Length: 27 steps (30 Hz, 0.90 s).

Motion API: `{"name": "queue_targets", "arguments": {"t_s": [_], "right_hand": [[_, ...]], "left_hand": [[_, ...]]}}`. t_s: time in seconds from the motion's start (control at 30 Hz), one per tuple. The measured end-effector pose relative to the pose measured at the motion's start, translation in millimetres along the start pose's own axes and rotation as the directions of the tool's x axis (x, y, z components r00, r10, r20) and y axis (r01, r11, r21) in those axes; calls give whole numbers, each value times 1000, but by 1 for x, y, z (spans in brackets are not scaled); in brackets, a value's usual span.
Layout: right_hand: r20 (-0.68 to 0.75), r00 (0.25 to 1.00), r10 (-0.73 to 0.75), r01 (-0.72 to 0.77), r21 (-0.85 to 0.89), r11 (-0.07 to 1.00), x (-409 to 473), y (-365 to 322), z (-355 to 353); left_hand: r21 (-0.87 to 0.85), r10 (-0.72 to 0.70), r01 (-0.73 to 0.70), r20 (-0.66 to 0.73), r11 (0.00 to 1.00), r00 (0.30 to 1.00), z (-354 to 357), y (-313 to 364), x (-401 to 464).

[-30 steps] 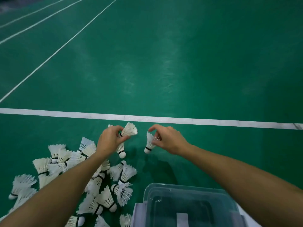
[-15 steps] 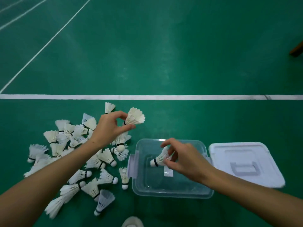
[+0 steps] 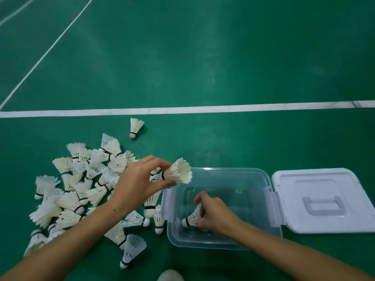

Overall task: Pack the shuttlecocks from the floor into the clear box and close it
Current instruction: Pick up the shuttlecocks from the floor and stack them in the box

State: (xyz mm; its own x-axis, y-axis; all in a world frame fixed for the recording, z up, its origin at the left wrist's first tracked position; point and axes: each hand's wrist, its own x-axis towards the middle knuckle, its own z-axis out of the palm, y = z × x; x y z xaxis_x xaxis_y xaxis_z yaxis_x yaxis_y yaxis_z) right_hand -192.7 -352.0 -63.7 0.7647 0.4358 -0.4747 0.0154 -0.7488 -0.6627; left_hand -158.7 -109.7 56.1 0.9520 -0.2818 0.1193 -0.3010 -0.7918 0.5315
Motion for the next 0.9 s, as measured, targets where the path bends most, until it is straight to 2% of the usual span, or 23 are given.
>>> {"name": "queue_targets", "arguments": {"t_s": [0.23,0.33,0.43,0.5,0.57,0.67,0.77,0.9], "right_hand": [[161,987,28,-48,121,991,-10,-6,-4],[159,987,20,-42,134,990,-25,-9,-34],[-47,999,18,-8,193,981,-45,-14,-73],[-268,963,7,89,345,935,-59,-27,-96],[-410,912,-30,225,435,872,-71,-44,-110],[-479,871,-108,316,379,870,-75,-61,-113],[-531,839,-121,323,307,895,-66,-62,-107],[-584,804,-112,343,302,889,-60,-55,-102]], "left_hand": [[17,6,-7,23,1000,1000,0,-1,-4],[18,17,-17,40,1000,999,-1,-2,-2],[10,41,-42,43,999,998,-1,1,6],[0,56,-56,41,998,998,1,7,13],[26,92,-93,43,995,995,6,13,21],[63,134,-137,39,989,990,16,24,31],[36,163,-166,71,985,984,24,30,37],[-16,203,-202,116,979,972,29,31,41]]}}
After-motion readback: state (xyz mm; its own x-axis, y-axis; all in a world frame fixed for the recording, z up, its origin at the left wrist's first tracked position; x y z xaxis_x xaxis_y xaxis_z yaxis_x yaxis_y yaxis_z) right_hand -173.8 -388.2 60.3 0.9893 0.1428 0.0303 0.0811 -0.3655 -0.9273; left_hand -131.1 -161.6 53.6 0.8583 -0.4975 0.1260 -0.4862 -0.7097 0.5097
